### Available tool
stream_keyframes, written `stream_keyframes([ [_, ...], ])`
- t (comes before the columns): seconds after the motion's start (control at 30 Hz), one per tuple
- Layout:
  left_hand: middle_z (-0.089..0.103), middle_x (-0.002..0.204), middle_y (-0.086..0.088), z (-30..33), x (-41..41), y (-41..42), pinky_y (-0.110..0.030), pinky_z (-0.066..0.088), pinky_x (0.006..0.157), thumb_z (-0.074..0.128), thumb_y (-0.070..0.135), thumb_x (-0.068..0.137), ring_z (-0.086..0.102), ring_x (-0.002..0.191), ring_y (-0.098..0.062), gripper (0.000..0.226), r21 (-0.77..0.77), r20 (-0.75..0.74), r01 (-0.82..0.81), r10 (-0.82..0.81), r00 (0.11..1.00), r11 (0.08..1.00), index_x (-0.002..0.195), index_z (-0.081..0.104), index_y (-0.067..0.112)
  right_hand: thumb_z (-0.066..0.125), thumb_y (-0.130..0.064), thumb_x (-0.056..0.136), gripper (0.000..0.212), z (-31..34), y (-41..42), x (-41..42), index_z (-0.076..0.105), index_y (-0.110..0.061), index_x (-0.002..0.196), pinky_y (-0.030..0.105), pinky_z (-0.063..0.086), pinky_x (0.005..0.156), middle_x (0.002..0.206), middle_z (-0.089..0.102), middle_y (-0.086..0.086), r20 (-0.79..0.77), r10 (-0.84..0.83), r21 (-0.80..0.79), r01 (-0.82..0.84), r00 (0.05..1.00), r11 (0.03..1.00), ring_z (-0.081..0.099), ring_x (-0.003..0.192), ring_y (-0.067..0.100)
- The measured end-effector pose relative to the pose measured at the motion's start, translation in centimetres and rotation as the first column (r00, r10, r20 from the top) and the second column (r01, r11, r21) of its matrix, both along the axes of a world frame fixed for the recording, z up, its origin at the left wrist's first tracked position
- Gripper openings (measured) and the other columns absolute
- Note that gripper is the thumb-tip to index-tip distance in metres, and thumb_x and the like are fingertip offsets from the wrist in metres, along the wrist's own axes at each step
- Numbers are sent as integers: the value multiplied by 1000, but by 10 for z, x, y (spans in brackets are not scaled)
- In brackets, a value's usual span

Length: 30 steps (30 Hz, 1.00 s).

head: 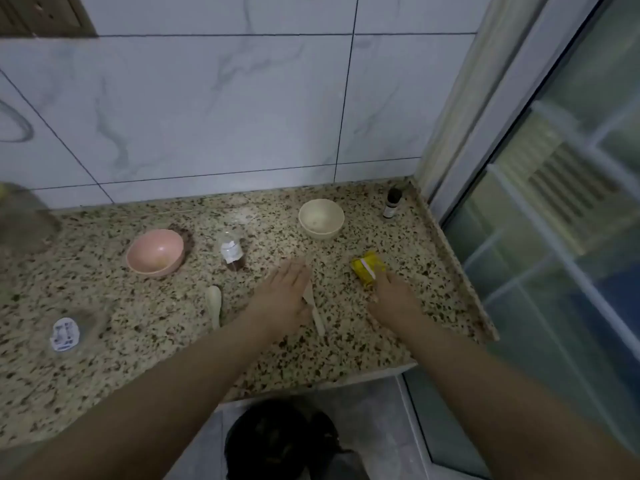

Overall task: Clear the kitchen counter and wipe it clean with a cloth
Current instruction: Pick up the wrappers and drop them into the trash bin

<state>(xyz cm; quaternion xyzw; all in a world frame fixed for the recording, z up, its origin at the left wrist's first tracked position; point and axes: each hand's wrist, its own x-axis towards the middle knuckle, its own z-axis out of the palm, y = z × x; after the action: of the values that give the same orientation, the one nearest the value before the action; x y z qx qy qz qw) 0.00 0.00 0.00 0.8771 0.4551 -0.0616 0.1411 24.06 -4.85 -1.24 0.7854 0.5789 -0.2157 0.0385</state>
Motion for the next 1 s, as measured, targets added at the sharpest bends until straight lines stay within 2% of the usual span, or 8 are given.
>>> stream_keyframes([
  [0.13,-11,164,1,-11,36,24,-38,0,121,37,50,98,-6,152,-19,76,-79,-43,-19,15,999,997,156,-4,22,60,-36,93,80,-16,32,24,17,-15,156,42,40,106,152,31,18,-94,-147,-23,146,985,989,40,135,35],
  [0.3,30,156,-5,-24,84,44,-40,38,108,43,42,98,35,140,-27,70,-216,-44,-105,98,994,971,156,8,22,62,-46,90,77,-37,68,49,32,-5,148,42,40,110,153,31,22,-192,-344,-110,328,919,938,39,136,36],
  [0.47,31,157,-4,-42,128,56,-33,32,112,58,32,94,32,143,-25,70,-508,144,-208,320,936,836,153,24,19,63,-38,92,63,-55,81,63,44,-8,144,38,47,102,141,50,16,-298,-448,-80,446,843,892,53,124,32],
  [0.53,41,150,-4,-49,142,58,-32,42,103,64,30,89,44,135,-24,74,-649,212,-290,534,818,703,153,28,18,63,-34,92,56,-56,85,64,49,-9,141,36,49,96,135,57,13,-347,-480,-65,490,806,869,58,119,29],
  [0.67,53,141,-7,-57,166,60,-38,52,90,72,21,84,58,114,-24,73,-910,130,-310,901,414,274,148,37,18,66,-34,92,39,-58,92,66,62,-13,124,34,51,91,124,66,9,-410,-543,-116,549,733,828,63,112,26],
  [0.83,57,136,-10,-53,174,62,-25,48,60,73,26,84,61,91,-18,79,-938,33,-327,970,240,113,150,30,22,67,-31,91,37,-55,94,65,59,-17,124,38,54,90,119,66,4,-510,-507,-128,521,695,844,65,104,23],
  [0.93,50,143,-11,-46,172,63,-39,55,86,69,22,87,59,114,-27,83,-924,22,-374,987,161,81,154,21,19,68,-31,90,29,-48,97,63,60,-19,115,33,54,77,115,66,5,-577,-487,-100,535,656,839,61,92,20],
  [1.0,52,139,-12,-42,166,63,-40,54,93,68,18,88,59,114,-28,78,-944,30,-327,997,69,51,152,25,16,70,-33,88,23,-41,101,60,61,-23,106,26,47,63,109,67,3,-597,-459,-66,530,658,845,59,84,16],
])
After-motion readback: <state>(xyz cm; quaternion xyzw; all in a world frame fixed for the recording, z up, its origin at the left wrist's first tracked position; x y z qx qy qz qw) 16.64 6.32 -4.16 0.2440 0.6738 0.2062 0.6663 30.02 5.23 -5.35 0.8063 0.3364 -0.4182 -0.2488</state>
